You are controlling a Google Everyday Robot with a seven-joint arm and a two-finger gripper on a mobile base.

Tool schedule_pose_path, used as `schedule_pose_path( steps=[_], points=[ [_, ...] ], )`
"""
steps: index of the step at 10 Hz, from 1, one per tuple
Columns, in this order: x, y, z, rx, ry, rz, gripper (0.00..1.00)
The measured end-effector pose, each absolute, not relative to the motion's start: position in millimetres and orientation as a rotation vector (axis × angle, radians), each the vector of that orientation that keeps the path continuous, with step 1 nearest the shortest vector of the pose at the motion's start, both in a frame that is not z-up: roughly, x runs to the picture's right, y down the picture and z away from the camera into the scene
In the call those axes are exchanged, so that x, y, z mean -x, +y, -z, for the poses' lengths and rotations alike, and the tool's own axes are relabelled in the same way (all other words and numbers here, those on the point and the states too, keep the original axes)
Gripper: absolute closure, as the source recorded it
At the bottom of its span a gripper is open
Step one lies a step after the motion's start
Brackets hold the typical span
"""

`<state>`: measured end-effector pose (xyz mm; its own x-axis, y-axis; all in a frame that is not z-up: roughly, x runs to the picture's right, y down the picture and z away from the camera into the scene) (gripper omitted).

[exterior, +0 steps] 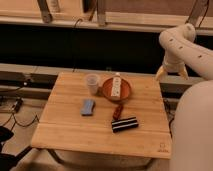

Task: Drag the pepper across the table

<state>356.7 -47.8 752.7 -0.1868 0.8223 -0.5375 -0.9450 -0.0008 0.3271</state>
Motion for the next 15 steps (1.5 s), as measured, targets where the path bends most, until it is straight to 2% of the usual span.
schedule_pose_path(
  steps=[4, 7, 9, 12, 15],
  points=[
    [-289, -61, -732, 0.282, 0.647, -1.512, 0.20],
    [-217, -40, -713, 0.367, 0.626, -1.524, 0.20],
    [-187, -26, -713, 0.310, 0.613, -1.594, 0.20],
    [-177, -33, -723, 0.146, 0.529, -1.714, 0.20],
    [-174, -34, -724, 0.112, 0.503, -1.737, 0.20]
  ],
)
